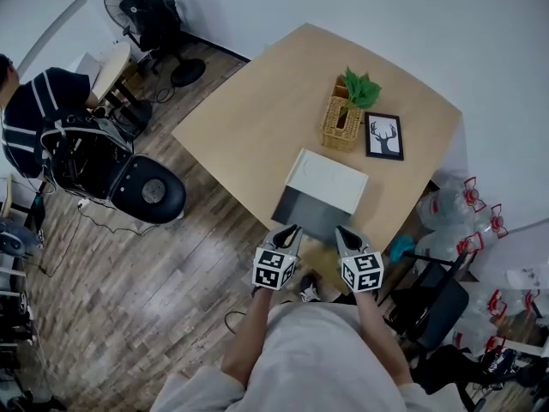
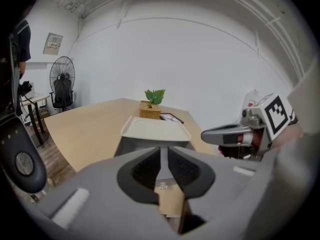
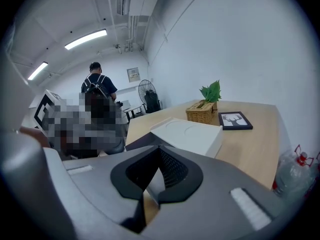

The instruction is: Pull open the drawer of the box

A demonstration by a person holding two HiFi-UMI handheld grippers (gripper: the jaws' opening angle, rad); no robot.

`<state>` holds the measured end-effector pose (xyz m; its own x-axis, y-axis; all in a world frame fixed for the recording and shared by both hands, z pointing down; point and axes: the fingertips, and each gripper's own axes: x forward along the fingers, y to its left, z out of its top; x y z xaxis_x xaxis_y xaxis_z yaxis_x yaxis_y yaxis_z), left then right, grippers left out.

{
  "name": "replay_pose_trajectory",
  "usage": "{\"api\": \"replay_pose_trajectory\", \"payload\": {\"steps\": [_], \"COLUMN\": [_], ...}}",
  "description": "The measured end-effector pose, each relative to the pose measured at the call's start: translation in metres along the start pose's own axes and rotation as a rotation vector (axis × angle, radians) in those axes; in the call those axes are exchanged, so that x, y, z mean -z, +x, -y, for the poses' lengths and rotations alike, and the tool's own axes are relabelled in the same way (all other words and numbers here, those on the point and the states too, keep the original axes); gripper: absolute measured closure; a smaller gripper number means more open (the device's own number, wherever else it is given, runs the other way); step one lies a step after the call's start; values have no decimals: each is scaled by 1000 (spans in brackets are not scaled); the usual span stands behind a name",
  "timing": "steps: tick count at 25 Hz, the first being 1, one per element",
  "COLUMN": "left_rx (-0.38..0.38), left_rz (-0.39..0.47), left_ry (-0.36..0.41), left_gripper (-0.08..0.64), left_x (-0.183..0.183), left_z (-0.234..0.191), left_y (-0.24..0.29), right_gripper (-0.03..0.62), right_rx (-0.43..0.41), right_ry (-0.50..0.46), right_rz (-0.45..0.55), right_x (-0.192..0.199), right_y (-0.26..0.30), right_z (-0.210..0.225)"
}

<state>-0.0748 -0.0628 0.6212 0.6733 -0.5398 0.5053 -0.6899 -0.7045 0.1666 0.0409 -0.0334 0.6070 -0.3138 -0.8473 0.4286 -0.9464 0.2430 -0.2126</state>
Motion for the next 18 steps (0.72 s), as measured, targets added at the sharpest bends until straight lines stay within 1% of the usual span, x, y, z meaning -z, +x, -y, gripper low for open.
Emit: {"api": "replay_pose_trajectory", "payload": {"steps": [7,18], "left_rx": [-21,-8], "left_rz": [8,9], "left_ry": [-31,-40], "left_gripper": [506,506], "left_x": [3,6], "left_z": [-9,-8], "left_y": [-3,-7], "right_gripper": [591,591], "right_rx": [-18,-24], "right_ry": [-6,-10], "right_rz": [-1,-14], "right_x": [1,6], "right_y": [4,3], "right_z": [-4,-8]}}
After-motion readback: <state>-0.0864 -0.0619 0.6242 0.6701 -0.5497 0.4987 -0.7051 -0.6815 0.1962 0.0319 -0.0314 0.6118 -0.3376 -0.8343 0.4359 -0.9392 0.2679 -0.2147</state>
